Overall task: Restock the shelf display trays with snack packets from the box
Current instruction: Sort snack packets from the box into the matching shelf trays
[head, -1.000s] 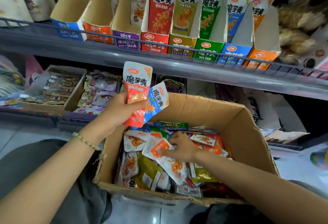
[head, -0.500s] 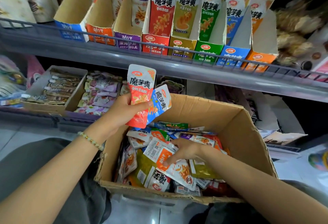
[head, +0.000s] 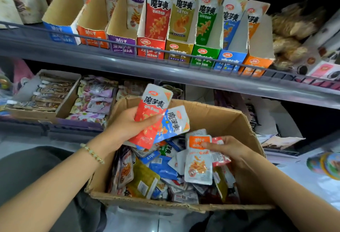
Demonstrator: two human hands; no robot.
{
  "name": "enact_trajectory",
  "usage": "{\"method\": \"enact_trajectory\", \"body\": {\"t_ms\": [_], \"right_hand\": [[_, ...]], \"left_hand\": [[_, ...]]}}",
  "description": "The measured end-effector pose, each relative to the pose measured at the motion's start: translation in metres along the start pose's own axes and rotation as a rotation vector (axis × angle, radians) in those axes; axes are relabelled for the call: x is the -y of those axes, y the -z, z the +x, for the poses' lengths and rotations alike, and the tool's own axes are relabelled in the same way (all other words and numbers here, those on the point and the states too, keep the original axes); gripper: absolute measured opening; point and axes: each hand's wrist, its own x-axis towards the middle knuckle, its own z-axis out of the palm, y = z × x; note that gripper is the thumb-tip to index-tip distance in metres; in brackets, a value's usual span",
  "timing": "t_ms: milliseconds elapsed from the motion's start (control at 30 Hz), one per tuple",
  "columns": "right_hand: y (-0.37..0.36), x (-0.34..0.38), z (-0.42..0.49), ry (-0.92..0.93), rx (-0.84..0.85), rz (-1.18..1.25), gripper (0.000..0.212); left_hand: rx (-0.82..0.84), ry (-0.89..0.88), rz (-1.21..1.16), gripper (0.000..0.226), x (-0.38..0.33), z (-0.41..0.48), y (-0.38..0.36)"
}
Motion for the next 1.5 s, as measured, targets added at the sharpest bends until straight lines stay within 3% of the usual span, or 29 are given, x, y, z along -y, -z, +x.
{"method": "enact_trajectory", "body": {"t_ms": [100,167,300,467,533,600,700,767,867,933,967,1033,1100,1133,1233,1367,1433,1500], "right_hand": [[0.006,-0.001,-0.004,-0.022,-0.033,0.036,0.027],[0.01,0.001,-0.007,0.021,-0.108,0.047,0.035],[0.015,0.014,-0.018,0.264,-0.443,0.007,0.039],[-0.024,0.033,-0.034,0.497,-0.499,0.004,0.055],[-0.049,0.039,-0.035,0.631,-0.464,-0.039,0.048],[-0.074,0.041,-0.034,0.67,-0.285,-0.021,0.039],[-0.094,0.034,-0.027,0.608,0.04,0.072,0.043],[-0.092,0.033,-0.022,0.548,0.165,0.179,0.046],[-0.07,0.036,-0.009,0.525,0.066,0.353,0.035],[-0.051,0.032,0.0,0.5,-0.043,0.168,0.024],[-0.043,0.027,0.004,0.478,-0.001,-0.043,0.022],[-0.036,0.013,0.014,0.351,0.29,-0.521,0.028],[-0.035,-0.001,0.021,0.213,0.569,-0.877,0.051],[-0.035,-0.005,0.024,0.191,0.622,-0.982,0.063],[-0.031,-0.006,0.029,0.283,0.536,-1.136,0.072],[-0.032,-0.001,0.032,0.395,0.421,-1.289,0.05],[-0.028,0.001,0.032,0.479,0.356,-1.255,0.039],[-0.018,0.008,0.027,0.512,0.292,-1.059,0.035]], "left_hand": [[0.012,0.076,0.043,0.029,0.006,0.001,-0.007],[0.02,0.14,0.058,0.035,0.011,0.004,-0.009],[-0.038,0.147,0.064,0.026,0.01,0.006,-0.013],[-0.04,0.106,-0.127,0.028,0.005,0.006,-0.028],[0.066,0.161,-0.234,0.035,0.002,0.002,-0.036],[0.202,0.216,-0.286,0.039,-0.001,-0.003,-0.041],[0.259,0.223,-0.297,0.044,0.001,-0.005,-0.039],[0.233,0.186,-0.249,0.043,0.005,-0.006,-0.037],[0.128,0.182,-0.174,0.035,0.01,-0.005,-0.033],[0.048,0.167,-0.134,0.03,0.01,-0.004,-0.027],[0.02,0.157,-0.124,0.03,0.009,-0.003,-0.023],[0.012,0.141,-0.134,0.028,0.004,-0.002,-0.015],[0.024,0.142,-0.17,0.026,-0.002,-0.002,-0.01],[0.022,0.149,-0.183,0.025,-0.004,-0.002,-0.008],[0.025,0.163,-0.182,0.026,-0.003,-0.003,-0.006],[0.039,0.197,-0.165,0.024,-0.002,-0.004,-0.008],[0.044,0.216,-0.186,0.026,-0.002,-0.003,-0.01],[0.055,0.221,-0.227,0.032,-0.003,-0.003,-0.012]]}}
